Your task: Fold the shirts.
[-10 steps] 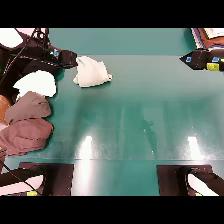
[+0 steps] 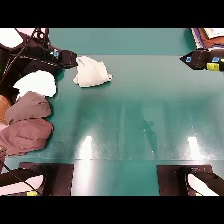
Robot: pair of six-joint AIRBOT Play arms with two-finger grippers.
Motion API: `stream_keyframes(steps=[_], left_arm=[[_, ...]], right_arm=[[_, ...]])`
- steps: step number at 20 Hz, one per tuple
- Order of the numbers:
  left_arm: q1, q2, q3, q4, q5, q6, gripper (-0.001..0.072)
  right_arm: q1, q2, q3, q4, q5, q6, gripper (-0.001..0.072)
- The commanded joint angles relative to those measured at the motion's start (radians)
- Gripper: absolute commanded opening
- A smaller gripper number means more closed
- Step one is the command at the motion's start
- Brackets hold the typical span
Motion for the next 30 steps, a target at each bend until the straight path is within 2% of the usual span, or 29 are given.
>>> stream_keyframes(steps=[1, 3, 7, 9, 12, 16, 19, 23, 26, 27, 28, 30], left_arm=[[0.0, 0.001, 0.001, 0.0, 0.0, 0.0, 0.0025], [0.0, 0.001, 0.001, -0.001, 0.003, -0.002, 0.0025], [0.0, -0.001, 0.001, 0.009, 0.134, 0.005, 0.0028], [0.005, -0.018, 0.0, 0.06, 0.204, 0.0, 0.0479], [0.031, -0.132, 0.0, 0.137, 0.21, -0.082, 0.0499], [0.069, -0.349, 0.001, 0.122, 0.207, -0.089, 0.05], [0.069, -0.456, 0.001, 0.085, 0.278, -0.087, 0.05], [0.069, -0.498, 0.001, 0.062, 0.38, -0.086, 0.0498], [0.069, -0.497, 0.01, 0.053, 0.388, -0.087, 0.0495], [0.069, -0.497, 0.016, 0.053, 0.378, -0.087, 0.0368], [0.07, -0.497, 0.027, 0.053, 0.359, -0.086, 0.0054], [0.07, -0.495, 0.075, 0.057, 0.283, -0.086, 0.0024]], right_arm=[[0.0, 0.0, 0.001, 0.0, 0.0, 0.0, 0.0015], [0.0, 0.0, 0.001, 0.0, -0.001, 0.0, 0.0015], [0.0, 0.0, 0.001, 0.001, -0.054, 0.0, 0.0015], [0.0, 0.001, 0.001, 0.001, -0.055, 0.0, 0.0015], [0.002, 0.0, 0.001, 0.01, -0.058, 0.0, 0.0015], [0.003, 0.0, 0.001, 0.009, -0.032, 0.0, 0.0015], [0.003, 0.0, 0.001, 0.009, -0.021, 0.0, 0.0015], [0.003, 0.0, 0.001, 0.009, -0.001, 0.0, 0.0016], [0.003, 0.0, 0.001, 0.008, 0.005, 0.0, 0.0015], [0.003, 0.0, 0.001, 0.009, 0.008, 0.0, 0.0016], [0.003, 0.0, 0.001, 0.009, 0.011, 0.0, 0.0015], [0.003, 0.002, 0.001, 0.009, 0.012, 0.0, 0.0015]])
